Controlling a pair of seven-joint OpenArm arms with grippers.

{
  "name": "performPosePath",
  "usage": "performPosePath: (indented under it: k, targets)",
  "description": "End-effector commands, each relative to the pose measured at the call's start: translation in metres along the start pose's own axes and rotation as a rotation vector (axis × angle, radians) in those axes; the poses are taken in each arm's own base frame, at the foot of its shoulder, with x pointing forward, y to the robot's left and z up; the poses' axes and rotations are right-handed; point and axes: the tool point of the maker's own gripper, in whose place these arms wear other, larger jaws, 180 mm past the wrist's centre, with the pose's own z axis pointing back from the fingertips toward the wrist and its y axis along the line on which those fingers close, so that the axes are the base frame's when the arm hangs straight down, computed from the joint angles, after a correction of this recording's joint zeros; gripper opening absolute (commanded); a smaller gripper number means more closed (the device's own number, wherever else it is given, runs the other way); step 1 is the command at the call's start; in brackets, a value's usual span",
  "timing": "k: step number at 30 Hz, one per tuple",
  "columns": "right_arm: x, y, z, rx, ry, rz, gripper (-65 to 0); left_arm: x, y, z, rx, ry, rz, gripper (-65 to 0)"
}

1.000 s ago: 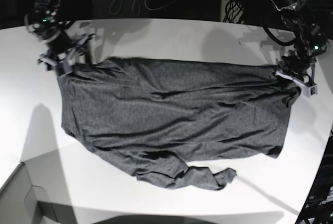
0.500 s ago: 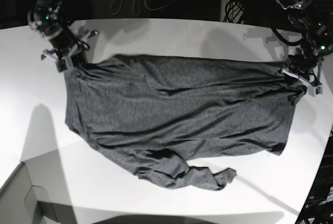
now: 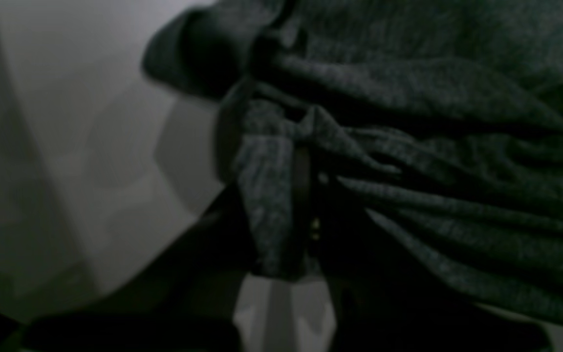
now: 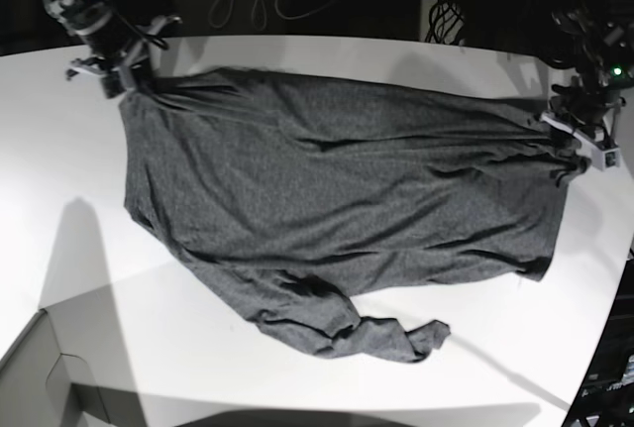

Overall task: Layout the t-shirt on the table in an organized manner, then fold the t-shirt properly
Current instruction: 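Lift and pull the held edge with both grippers to stretch the shirt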

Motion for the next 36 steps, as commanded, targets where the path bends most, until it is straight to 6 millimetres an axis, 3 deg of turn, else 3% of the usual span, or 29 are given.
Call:
performPosePath:
  k: [1, 10, 21, 27, 36]
  targets:
    - [0.006, -0.004, 0.006, -0.011, -0.028, 0.006, -65.0, 0.014, 0.006, 0.007, 0.016, -0.042, -0.023, -65.0]
    - [0.0, -0.025, 0.019, -0.096, -0.021, -0.031, -65.0, 0.01, 0.008, 0.02, 0.033, -0.044, -0.064, -65.0]
    - [-0.022, -0.009, 0.03, -0.069, 0.035, -0.05, -65.0, 0.013, 0.012, 0.022, 0.041, -0.046, -0.074, -65.0]
    - [-0.021, -0.009, 0.031, -0.07, 0.032, -0.046, -65.0, -0.005, 0.015, 0.024, 0.048, 0.037, -0.079, -65.0]
    - [-0.021, -0.007, 0.03, -0.064, 0.032, -0.045, -65.0, -0.002, 0.021, 0.027, 0.06, 0.037, -0.096, -64.9]
